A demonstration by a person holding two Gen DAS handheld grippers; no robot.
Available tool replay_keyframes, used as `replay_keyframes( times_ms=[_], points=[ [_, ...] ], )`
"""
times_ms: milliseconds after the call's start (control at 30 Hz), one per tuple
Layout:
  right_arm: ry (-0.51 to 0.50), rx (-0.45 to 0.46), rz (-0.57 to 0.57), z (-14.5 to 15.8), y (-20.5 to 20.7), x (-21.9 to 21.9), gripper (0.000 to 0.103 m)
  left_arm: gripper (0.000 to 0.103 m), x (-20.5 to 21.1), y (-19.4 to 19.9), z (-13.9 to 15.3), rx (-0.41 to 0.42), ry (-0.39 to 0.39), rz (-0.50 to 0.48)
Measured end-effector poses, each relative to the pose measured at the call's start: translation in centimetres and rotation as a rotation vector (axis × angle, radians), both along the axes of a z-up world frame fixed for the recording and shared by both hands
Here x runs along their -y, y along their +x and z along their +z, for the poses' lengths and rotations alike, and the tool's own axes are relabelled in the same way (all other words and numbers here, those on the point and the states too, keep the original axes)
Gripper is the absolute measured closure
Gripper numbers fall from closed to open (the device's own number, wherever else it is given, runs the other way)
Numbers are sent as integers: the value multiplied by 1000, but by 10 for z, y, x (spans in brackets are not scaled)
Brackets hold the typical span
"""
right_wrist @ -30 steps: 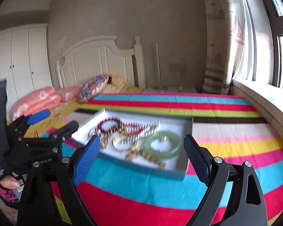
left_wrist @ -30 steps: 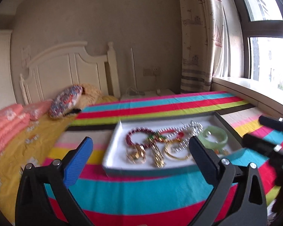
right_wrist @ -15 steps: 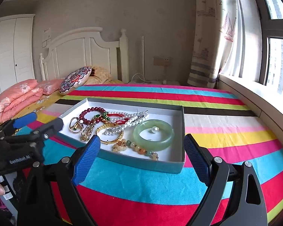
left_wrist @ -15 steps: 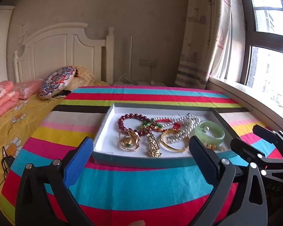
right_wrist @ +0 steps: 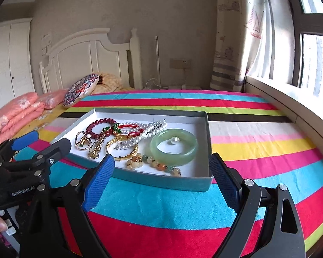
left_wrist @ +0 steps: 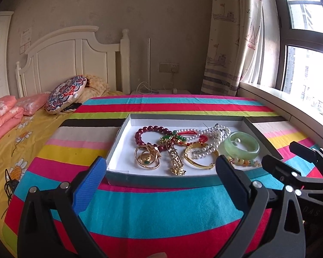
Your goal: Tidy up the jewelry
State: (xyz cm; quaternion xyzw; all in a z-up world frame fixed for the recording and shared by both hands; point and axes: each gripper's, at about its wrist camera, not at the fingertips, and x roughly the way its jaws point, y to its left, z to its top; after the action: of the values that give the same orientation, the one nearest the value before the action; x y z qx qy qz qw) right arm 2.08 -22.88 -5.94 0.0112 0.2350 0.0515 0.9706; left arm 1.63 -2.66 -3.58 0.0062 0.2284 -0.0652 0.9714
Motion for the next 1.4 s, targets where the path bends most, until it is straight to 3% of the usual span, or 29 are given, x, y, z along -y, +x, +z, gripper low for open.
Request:
replay_keyframes(
  times_ms=[433, 1400],
  points=[
    [68, -38, -9, -4, 6, 11, 17, 2, 0, 1, 0, -3, 1, 7],
    [55, -40, 7, -5, 7, 7, 17, 2, 0, 2, -2, -10, 10, 14]
  ],
)
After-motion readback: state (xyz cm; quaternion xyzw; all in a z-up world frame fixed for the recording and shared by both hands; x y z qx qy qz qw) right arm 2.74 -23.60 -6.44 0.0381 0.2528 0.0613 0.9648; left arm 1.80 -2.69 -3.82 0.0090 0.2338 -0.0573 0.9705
